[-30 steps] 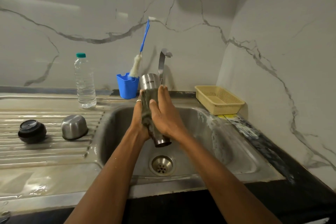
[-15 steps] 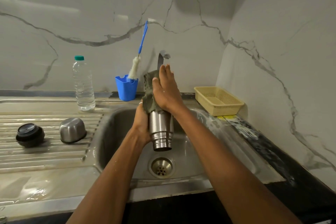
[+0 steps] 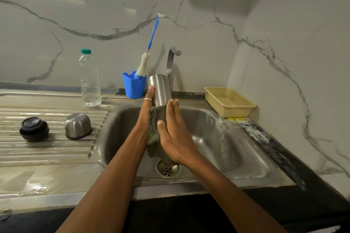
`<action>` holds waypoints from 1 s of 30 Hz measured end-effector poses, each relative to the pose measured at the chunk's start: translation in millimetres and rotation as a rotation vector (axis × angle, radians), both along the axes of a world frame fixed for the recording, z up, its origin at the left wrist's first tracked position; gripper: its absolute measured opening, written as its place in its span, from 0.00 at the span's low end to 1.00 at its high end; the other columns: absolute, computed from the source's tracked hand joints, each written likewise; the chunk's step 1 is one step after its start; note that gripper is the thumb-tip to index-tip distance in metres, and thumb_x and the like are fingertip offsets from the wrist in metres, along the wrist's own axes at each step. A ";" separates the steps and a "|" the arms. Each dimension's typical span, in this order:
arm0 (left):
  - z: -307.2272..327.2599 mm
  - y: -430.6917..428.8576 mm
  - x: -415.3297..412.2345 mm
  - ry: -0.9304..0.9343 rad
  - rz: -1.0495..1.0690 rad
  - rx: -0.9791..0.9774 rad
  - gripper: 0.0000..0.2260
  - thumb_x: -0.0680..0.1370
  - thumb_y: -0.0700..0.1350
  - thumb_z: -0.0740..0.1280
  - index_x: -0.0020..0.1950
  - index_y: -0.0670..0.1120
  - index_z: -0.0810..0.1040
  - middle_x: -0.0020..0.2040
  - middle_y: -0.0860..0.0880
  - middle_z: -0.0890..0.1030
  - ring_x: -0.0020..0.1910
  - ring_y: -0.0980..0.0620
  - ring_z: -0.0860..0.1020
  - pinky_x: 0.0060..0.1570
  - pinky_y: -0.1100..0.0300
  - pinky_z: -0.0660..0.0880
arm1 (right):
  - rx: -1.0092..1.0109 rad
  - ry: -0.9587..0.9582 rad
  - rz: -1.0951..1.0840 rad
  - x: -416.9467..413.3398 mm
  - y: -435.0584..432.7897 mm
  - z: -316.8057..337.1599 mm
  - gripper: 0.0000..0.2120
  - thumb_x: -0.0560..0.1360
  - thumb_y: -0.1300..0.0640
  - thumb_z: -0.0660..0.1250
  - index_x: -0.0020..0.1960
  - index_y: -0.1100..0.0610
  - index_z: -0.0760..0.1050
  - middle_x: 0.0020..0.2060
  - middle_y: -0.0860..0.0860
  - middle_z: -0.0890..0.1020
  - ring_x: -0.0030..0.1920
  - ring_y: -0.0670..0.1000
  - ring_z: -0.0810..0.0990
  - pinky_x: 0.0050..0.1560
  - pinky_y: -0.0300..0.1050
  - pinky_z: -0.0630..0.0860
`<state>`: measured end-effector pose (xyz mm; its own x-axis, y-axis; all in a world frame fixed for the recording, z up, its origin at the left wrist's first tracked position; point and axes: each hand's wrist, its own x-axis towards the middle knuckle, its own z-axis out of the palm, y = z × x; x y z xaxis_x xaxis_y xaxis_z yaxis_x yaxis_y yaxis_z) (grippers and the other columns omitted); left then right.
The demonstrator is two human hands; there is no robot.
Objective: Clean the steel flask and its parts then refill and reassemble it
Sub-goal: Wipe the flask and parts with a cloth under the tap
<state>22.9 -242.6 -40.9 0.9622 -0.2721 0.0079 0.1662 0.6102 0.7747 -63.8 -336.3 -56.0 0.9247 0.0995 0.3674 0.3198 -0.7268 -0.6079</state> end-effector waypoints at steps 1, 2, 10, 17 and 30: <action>1.8 -1.9 -3.4 -0.004 -0.026 -0.011 0.30 0.80 0.66 0.60 0.66 0.41 0.74 0.44 0.44 0.84 0.43 0.49 0.84 0.42 0.54 0.82 | -0.025 -0.028 -0.008 1.4 -0.8 1.0 0.32 0.87 0.50 0.51 0.82 0.52 0.35 0.81 0.48 0.34 0.80 0.47 0.34 0.80 0.45 0.42; 2.3 -3.7 -5.8 -0.015 -0.041 -0.020 0.28 0.82 0.65 0.58 0.64 0.41 0.75 0.44 0.45 0.84 0.43 0.50 0.84 0.42 0.55 0.82 | -0.054 -0.065 -0.031 5.7 -0.5 4.2 0.32 0.87 0.51 0.51 0.82 0.53 0.36 0.81 0.50 0.35 0.81 0.48 0.34 0.81 0.47 0.42; 2.1 -12.3 -13.4 0.059 -0.173 -0.156 0.20 0.81 0.60 0.63 0.48 0.44 0.83 0.41 0.46 0.83 0.39 0.49 0.83 0.40 0.55 0.82 | -0.078 -0.138 -0.068 73.8 3.0 67.5 0.27 0.87 0.51 0.50 0.83 0.53 0.48 0.83 0.50 0.45 0.82 0.53 0.40 0.81 0.55 0.44; 11.3 -13.4 -19.0 0.039 -0.062 -0.285 0.28 0.81 0.60 0.64 0.74 0.43 0.72 0.56 0.45 0.80 0.53 0.48 0.80 0.58 0.54 0.77 | 0.455 0.167 -0.015 76.7 -1.5 54.0 0.31 0.76 0.27 0.49 0.76 0.35 0.62 0.72 0.50 0.74 0.70 0.55 0.75 0.71 0.61 0.70; -7.3 4.7 4.3 0.316 0.489 -0.177 0.31 0.76 0.64 0.69 0.70 0.45 0.70 0.53 0.45 0.83 0.51 0.46 0.84 0.56 0.45 0.81 | 0.647 0.375 -0.003 9.6 -61.9 31.3 0.20 0.71 0.49 0.79 0.60 0.53 0.80 0.44 0.50 0.88 0.43 0.50 0.87 0.44 0.46 0.84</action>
